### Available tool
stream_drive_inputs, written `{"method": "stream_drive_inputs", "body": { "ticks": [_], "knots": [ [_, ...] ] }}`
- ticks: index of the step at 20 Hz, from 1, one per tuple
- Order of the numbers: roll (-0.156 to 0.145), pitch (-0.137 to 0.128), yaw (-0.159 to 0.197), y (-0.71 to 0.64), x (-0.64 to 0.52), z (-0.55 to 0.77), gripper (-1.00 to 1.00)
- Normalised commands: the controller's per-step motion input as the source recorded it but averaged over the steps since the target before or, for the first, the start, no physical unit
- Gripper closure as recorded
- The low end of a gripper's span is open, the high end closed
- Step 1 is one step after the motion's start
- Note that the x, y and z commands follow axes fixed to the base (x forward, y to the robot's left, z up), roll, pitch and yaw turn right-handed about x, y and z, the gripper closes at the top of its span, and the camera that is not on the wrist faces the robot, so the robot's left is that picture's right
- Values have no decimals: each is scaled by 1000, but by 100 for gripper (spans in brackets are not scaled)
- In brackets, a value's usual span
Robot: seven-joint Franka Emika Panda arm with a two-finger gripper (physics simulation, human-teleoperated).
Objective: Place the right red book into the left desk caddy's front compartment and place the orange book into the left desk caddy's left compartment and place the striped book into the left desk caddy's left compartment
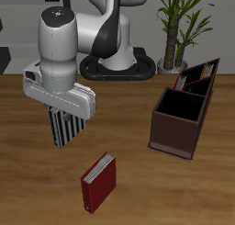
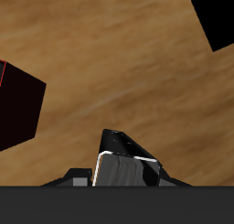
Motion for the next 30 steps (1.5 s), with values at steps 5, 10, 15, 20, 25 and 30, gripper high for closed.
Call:
{"method": "stream_drive_inputs", "body": {
  "ticks": [5, 10, 15, 20, 25, 30],
  "knots": [
    [-22, -35, 259, 288, -644, 436, 100],
    [-58, -41, 208, 279, -486, 351, 100],
    [2, -38, 119, 309, -365, 205, 100],
    [30, -3, 19, 209, -322, 107, 100],
    [102, -42, 112, 285, -565, 16, 100],
    [20, 19, 59, 187, -469, -112, 100]
  ]
}}
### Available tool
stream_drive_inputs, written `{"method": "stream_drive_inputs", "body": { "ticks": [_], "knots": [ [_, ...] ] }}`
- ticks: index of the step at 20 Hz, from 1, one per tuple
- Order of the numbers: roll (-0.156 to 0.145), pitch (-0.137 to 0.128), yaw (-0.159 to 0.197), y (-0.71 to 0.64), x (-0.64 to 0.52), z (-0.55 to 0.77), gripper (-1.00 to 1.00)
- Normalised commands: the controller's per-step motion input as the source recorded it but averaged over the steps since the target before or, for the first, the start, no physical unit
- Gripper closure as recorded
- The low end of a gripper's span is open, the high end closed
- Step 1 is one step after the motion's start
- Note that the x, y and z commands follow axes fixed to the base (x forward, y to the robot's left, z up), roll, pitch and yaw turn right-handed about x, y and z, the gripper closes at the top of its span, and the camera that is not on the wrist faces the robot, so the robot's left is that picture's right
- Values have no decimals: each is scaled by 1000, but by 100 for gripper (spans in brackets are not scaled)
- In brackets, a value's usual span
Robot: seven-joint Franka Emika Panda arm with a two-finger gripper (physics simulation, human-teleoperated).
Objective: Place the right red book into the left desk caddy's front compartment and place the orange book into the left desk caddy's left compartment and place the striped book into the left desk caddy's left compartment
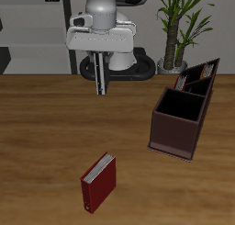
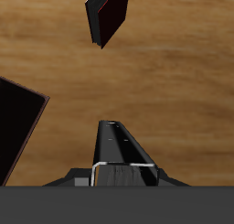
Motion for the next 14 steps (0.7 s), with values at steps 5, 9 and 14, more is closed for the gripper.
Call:
{"method": "stream_drive_inputs", "body": {
  "ticks": [5, 9, 14],
  "knots": [
    [-54, 11, -30, 106, -403, -106, 100],
    [-89, -46, -76, 341, -595, -58, 100],
    [-47, -25, -159, 276, -408, -29, 100]
  ]
}}
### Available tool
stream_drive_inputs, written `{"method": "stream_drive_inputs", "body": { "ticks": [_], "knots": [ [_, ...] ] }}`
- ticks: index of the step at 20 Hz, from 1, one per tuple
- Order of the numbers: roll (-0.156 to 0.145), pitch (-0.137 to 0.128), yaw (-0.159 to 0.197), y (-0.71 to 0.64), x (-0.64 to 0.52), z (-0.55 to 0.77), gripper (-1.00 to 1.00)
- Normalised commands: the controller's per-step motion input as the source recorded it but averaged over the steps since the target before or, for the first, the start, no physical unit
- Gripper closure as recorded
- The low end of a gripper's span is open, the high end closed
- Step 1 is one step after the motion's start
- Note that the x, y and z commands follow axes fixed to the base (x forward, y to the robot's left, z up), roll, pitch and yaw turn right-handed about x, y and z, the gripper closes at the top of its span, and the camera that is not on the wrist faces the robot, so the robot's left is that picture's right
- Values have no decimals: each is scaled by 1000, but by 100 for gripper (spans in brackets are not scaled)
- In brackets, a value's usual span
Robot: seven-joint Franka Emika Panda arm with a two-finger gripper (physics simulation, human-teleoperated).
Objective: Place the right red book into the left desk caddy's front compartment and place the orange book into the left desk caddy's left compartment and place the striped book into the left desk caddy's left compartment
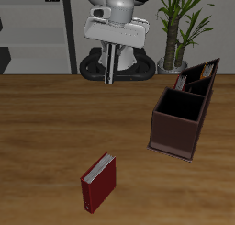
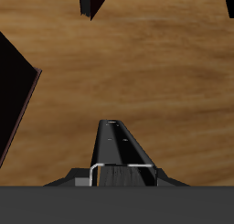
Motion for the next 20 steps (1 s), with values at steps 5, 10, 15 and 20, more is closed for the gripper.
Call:
{"method": "stream_drive_inputs", "body": {
  "ticks": [5, 10, 15, 20],
  "knots": [
    [-18, -31, -98, 306, -281, -61, 100],
    [23, 6, -93, 287, -182, -107, 100],
    [18, -13, -94, 359, -335, -96, 100],
    [20, -43, 40, 251, -332, -119, 100]
  ]
}}
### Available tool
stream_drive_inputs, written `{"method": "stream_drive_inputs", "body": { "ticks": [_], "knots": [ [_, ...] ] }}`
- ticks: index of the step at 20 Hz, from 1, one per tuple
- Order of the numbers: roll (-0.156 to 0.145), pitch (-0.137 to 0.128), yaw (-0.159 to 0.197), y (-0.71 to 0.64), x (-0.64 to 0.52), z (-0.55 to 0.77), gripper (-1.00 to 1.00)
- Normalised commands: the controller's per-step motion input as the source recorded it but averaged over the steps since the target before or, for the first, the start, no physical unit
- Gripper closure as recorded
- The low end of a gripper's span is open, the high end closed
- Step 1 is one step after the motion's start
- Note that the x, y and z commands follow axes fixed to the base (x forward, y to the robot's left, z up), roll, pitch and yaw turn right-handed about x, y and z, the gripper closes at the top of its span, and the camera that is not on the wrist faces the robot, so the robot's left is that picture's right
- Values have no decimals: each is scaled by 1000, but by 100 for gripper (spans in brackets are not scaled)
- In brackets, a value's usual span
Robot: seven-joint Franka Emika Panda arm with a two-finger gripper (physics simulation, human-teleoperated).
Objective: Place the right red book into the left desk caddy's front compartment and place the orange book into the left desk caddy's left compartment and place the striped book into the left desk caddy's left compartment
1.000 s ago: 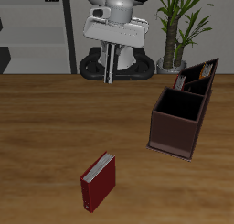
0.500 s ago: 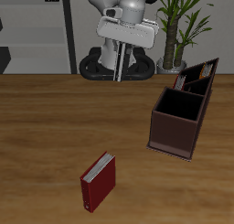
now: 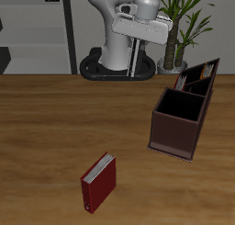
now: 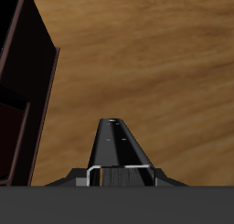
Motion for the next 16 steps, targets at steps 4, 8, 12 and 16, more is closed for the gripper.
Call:
{"method": "stream_drive_inputs", "body": {
  "ticks": [4, 8, 12, 16],
  "knots": [
    [61, -5, -38, 185, -424, -186, 100],
    [13, 16, -13, 126, -319, -231, 100],
    [113, 17, -31, 324, -372, -223, 100],
    [29, 7, -14, 217, -167, -116, 100]
  ]
}}
